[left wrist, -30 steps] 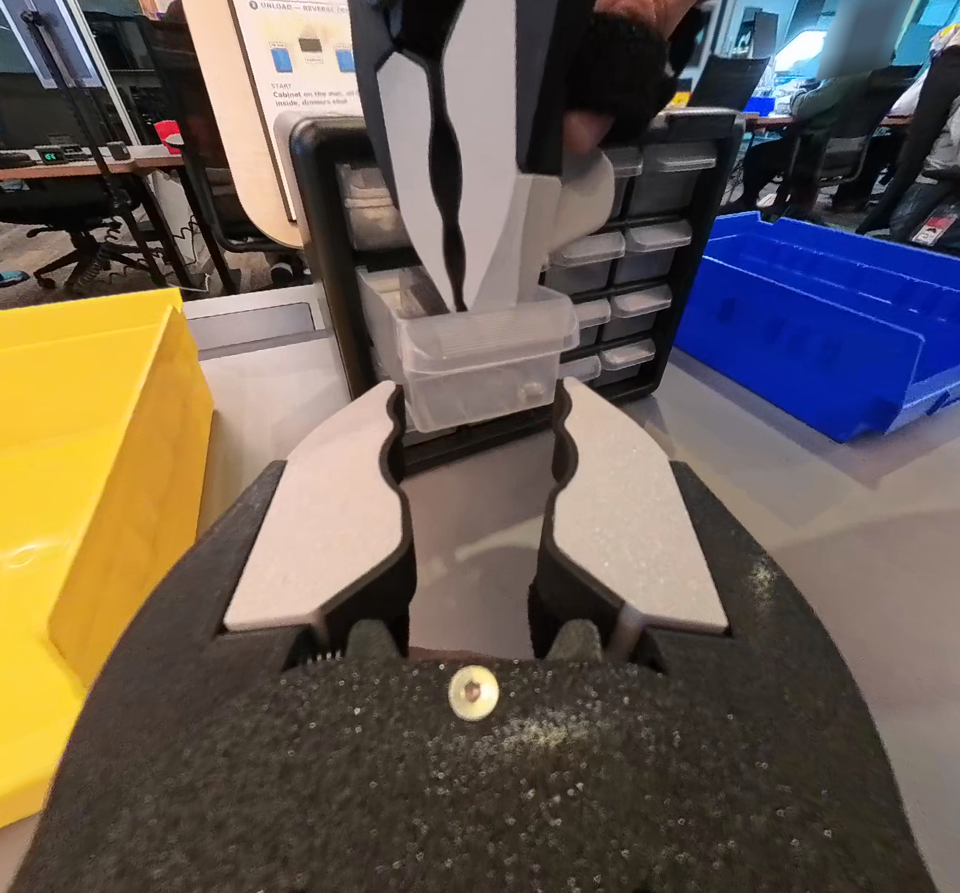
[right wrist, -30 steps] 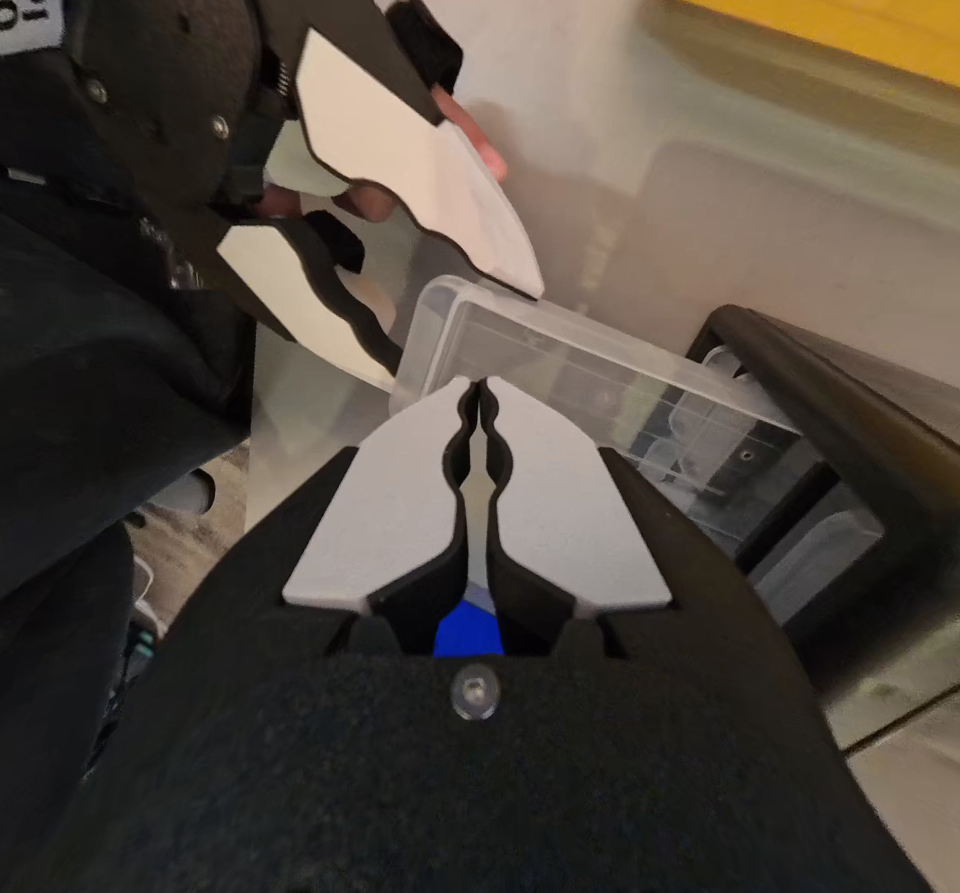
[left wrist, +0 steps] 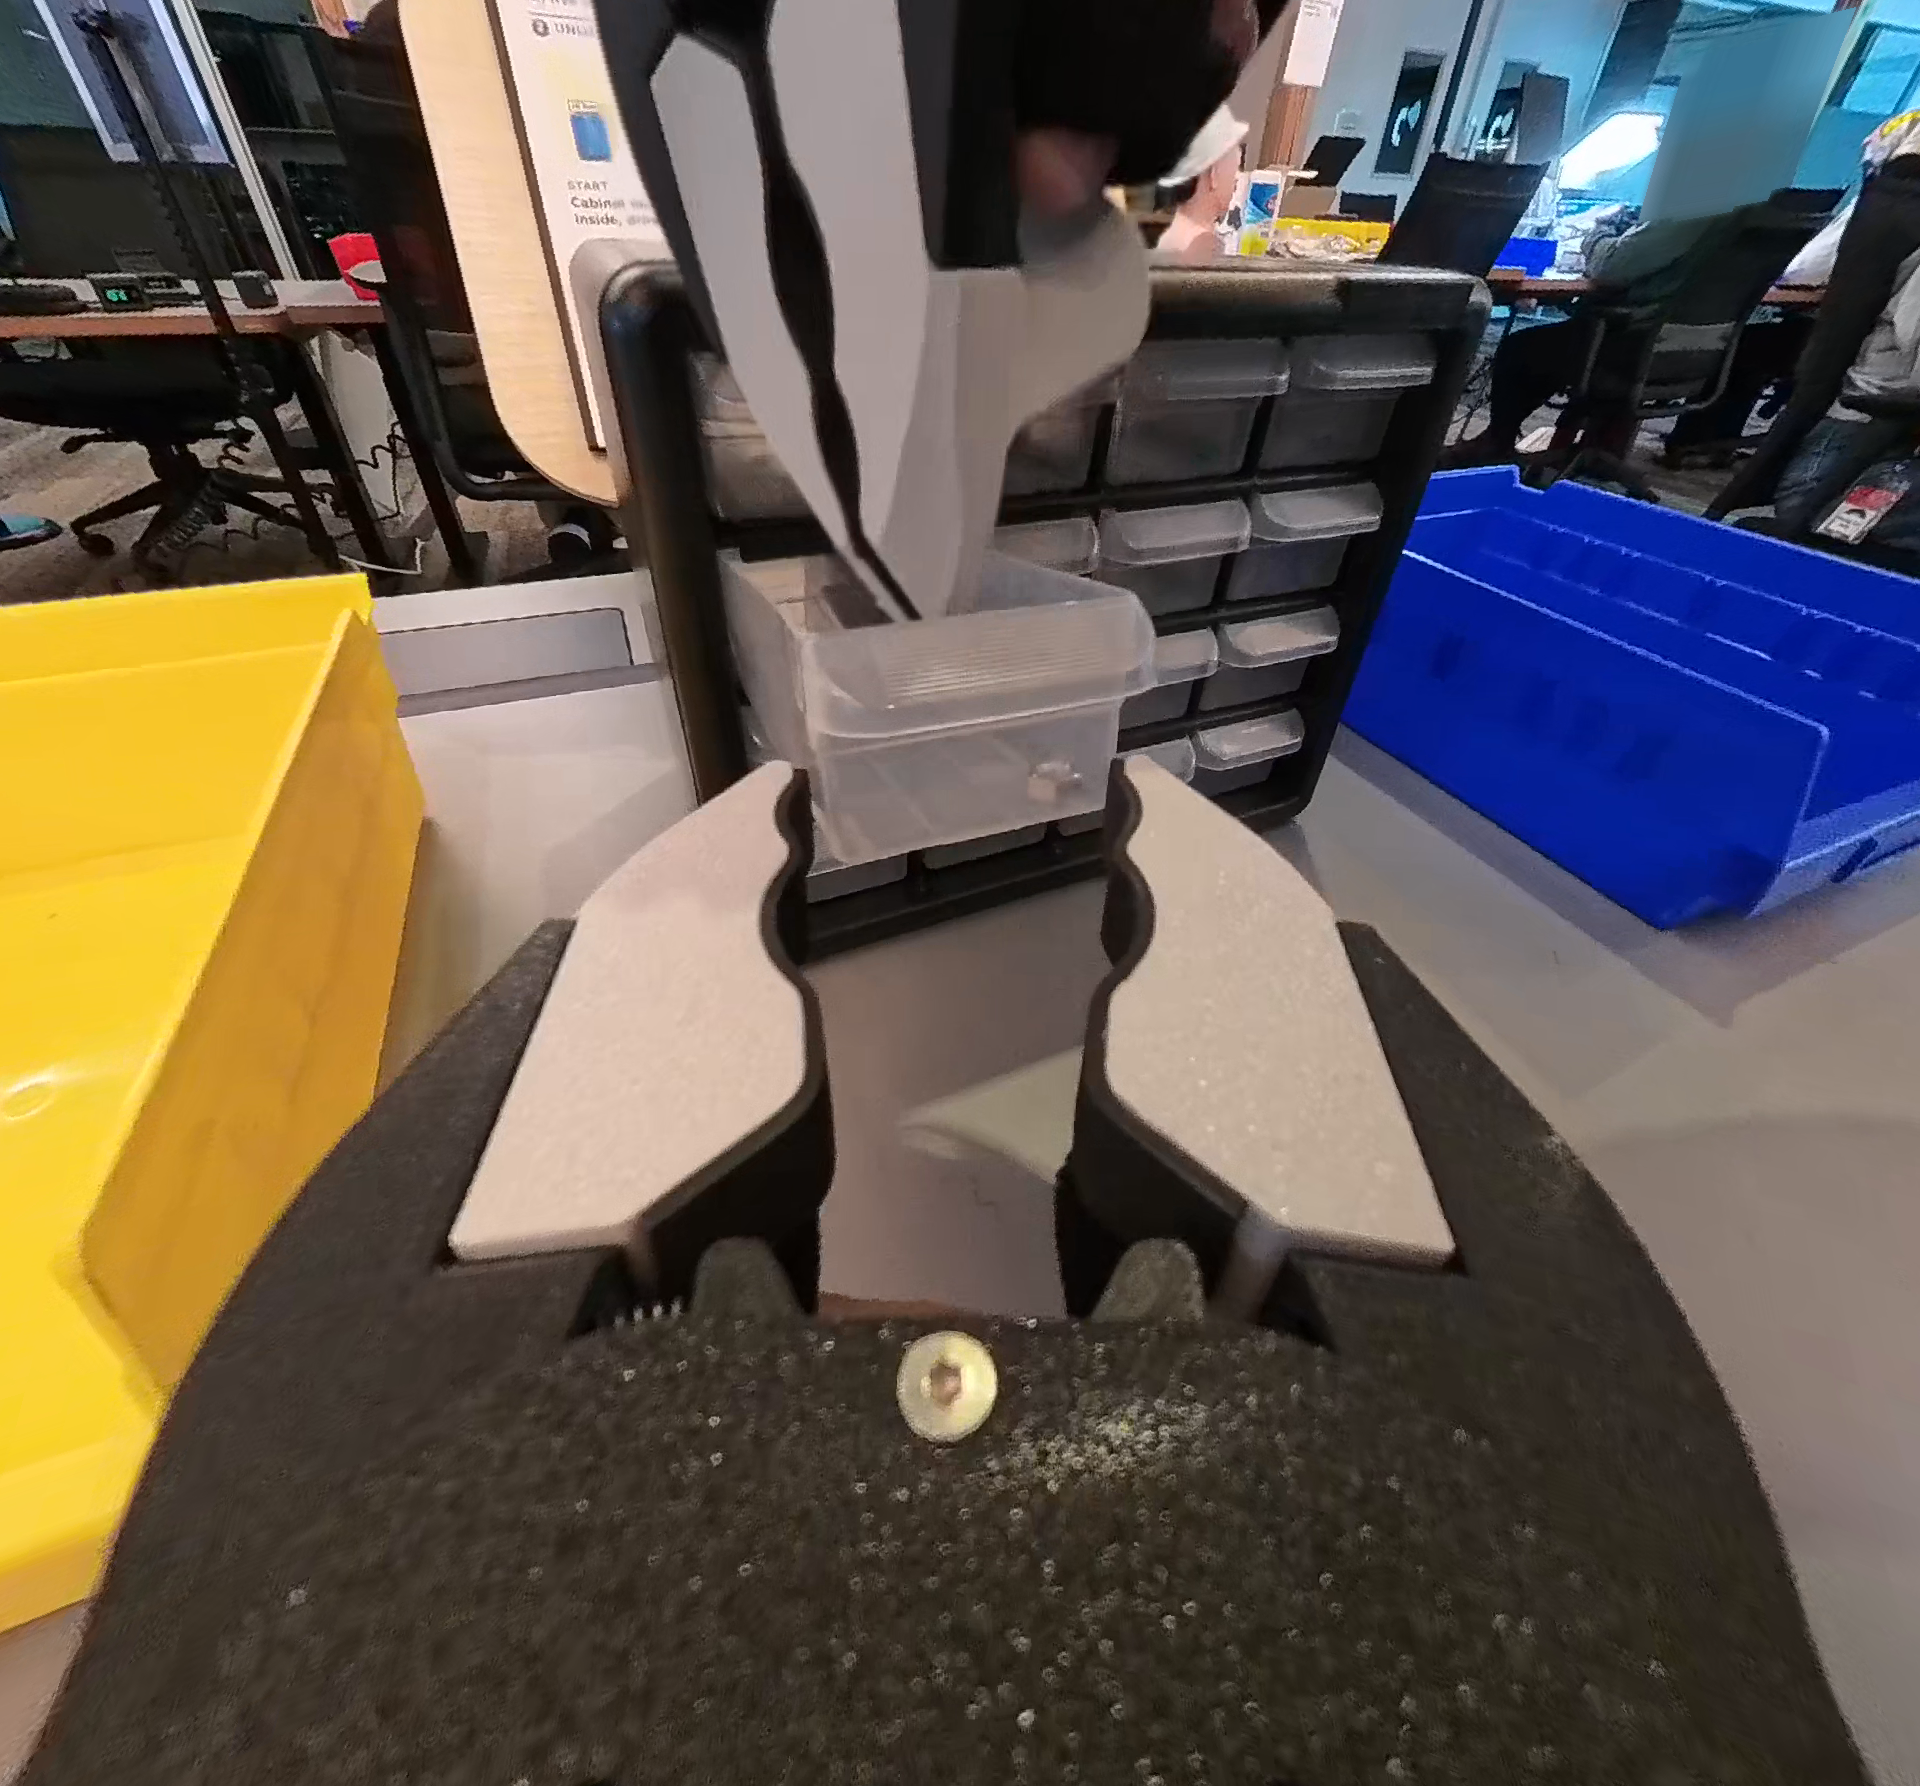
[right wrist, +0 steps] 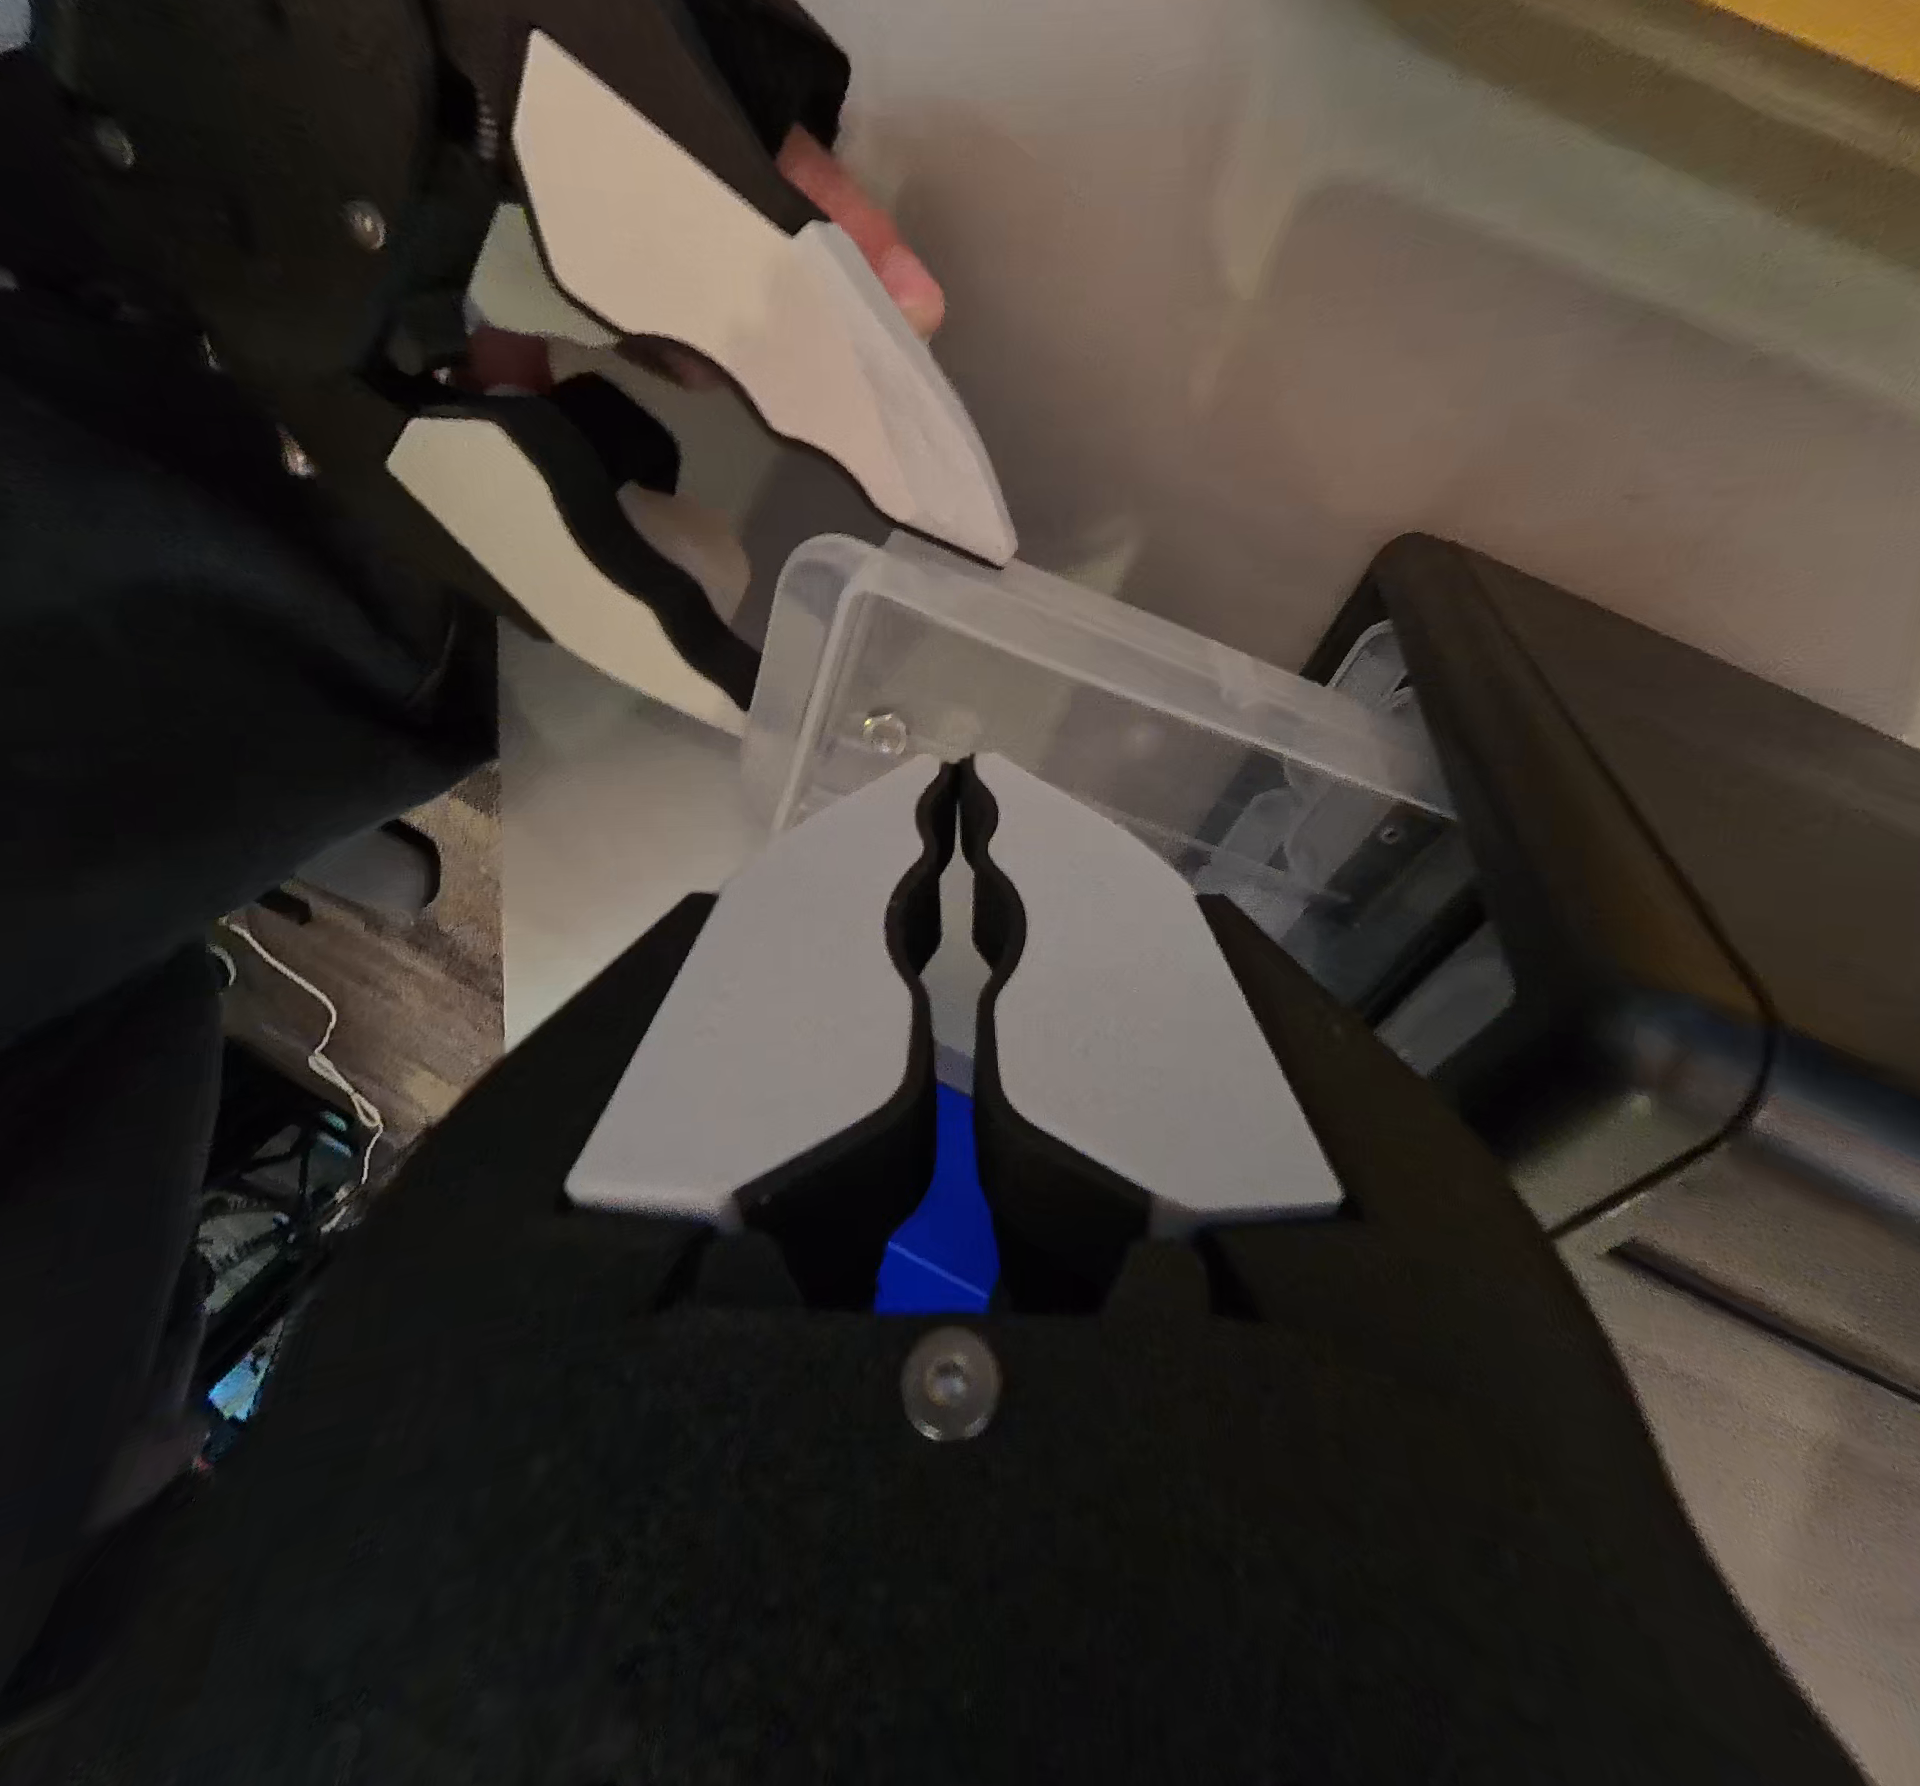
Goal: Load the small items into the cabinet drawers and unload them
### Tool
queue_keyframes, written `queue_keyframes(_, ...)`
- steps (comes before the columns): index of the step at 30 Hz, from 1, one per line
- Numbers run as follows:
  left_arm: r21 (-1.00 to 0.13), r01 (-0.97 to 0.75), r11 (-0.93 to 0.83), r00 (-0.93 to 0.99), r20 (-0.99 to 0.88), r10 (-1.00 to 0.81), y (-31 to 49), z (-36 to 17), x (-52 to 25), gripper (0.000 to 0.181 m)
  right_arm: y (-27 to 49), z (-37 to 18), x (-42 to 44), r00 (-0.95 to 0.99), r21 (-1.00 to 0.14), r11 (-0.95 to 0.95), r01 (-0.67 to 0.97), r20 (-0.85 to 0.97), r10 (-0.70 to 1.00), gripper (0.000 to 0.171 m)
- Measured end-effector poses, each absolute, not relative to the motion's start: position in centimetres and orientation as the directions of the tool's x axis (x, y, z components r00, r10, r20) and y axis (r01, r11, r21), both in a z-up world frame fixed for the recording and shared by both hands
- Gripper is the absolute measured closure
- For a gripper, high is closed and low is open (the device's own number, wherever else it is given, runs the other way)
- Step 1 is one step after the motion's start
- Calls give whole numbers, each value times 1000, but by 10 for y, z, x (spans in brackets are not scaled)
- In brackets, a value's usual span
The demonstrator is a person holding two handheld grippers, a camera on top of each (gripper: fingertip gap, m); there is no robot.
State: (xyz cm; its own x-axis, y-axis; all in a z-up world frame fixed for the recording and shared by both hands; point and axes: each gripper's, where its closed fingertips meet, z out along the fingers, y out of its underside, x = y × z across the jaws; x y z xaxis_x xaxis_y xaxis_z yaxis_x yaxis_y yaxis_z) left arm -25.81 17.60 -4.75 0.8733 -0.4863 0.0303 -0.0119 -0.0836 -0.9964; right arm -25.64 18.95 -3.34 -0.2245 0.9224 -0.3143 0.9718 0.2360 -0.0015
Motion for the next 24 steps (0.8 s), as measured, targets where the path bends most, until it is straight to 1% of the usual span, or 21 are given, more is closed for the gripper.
queue_keyframes(3, -997, -19, -79, 876, 21, -482, 176, -48, -257, 128, 192, -33, -251, -243, 18, 260, 965, -301, 922, 171)
queue_keyframes(5, -997, -33, -65, 873, 2, -487, 174, -48, -256, 129, 185, -34, -248, -234, 13, 253, 967, -338, 912, 171)
queue_keyframes(6, -998, -39, -54, 866, -7, -500, 172, -49, -254, 139, 182, -35, -245, -235, 17, 257, 966, -351, 906, 171)
queue_keyframes(12, -996, -64, -58, 871, -28, -491, 170, -58, -253, 142, 180, -52, -235, -253, 58, 284, 957, -312, 916, 171)
queue_keyframes(15, -996, -72, -62, 876, -33, -481, 170, -62, -255, 143, 179, -50, -237, -241, 30, 263, 964, -309, 920, 171)
queue_keyframes(18, -995, -46, -91, 885, 1, -466, 170, -66, -258, 144, 181, -47, -240, -231, -7, 238, 971, -261, 937, 170)
queue_keyframes(20, -991, -40, -131, 881, 27, -473, 170, -73, -257, 139, 183, -43, -242, -226, -48, 221, 974, -212, 951, 169)
queue_keyframes(22, -984, -37, -173, 888, 47, -458, 174, -81, -258, 121, 182, -39, -244, -208, -97, 194, 976, -172, 963, 168)
queue_keyframes(23, -983, -36, -182, 891, 51, -452, 175, -83, -258, 117, 182, -38, -244, -198, -123, 180, 976, -154, 968, 168)
queue_keyframes(24, -983, -32, -183, 891, 55, -451, 176, -83, -256, 116, 181, -37, -245, -186, -148, 166, 975, -140, 972, 168)
